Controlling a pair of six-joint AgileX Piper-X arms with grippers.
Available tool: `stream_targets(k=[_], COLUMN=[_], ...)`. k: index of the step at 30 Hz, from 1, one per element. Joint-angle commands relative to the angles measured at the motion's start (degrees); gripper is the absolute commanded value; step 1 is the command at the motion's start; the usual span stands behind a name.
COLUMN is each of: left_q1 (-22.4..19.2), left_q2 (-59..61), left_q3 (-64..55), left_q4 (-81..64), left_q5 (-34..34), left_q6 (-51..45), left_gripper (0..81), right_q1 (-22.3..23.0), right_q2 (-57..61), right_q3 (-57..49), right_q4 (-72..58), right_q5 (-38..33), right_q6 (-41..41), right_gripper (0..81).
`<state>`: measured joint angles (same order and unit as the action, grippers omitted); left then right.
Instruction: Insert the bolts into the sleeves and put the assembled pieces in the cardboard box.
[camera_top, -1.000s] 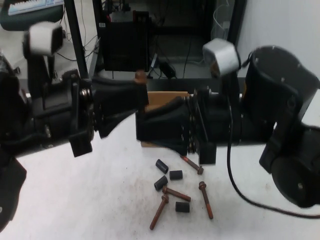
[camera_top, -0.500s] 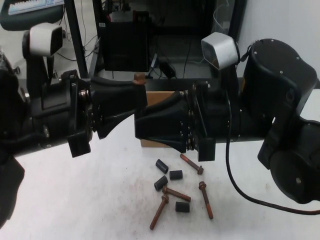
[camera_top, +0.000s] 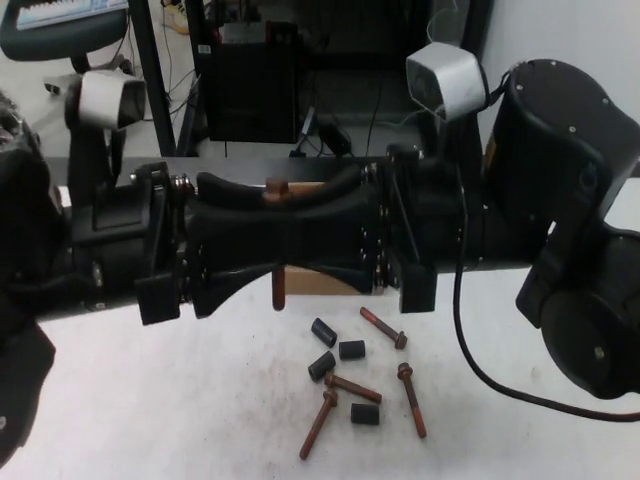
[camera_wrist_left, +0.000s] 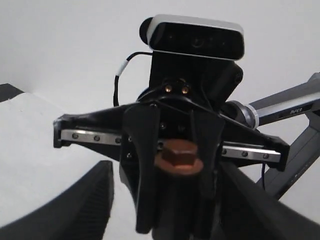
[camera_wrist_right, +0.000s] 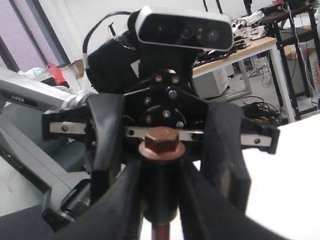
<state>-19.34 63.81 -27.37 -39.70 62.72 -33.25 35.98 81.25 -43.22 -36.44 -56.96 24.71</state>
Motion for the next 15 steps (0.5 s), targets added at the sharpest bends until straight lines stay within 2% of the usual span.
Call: stream_targets(k=[1, 10, 11, 13, 15], left_q1=[0.71, 9.81, 10.68, 12.6, 13.9], left_q2=[-0.2, -0.2, -0.2, -0.2, -0.2], left_q3=[-0.77, -5.78, -6.03, -6.06, -5.83], left_q4=[-3.2, -3.3, -3.31, -3.31, -2.9], left_q5=[-0.98, -1.21, -1.21, -0.38, 1.22], left_q6=[-0.27, -0.27, -0.27, -0.27, 0.2], left_gripper=[56.3, 56.1, 53.9, 42.3, 17.4], right_q1=[-0.16, -1.58, -2.23, -3.62, -5.22], right_q2=[-0.86, -0.86, -0.86, -0.86, -0.86], right_q3=[-0.69, -0.54, -0.54, -0.54, -0.54], right_q4=[1.42, 3.9, 4.57, 6.41, 8.61], right_q5=[-0.59, -0.49, -0.41, 0.86, 5.04], right_q6=[-1.53, -2.88, -2.88, -3.23, -5.22], right_gripper=[0.9, 0.9, 0.9, 0.9, 0.9])
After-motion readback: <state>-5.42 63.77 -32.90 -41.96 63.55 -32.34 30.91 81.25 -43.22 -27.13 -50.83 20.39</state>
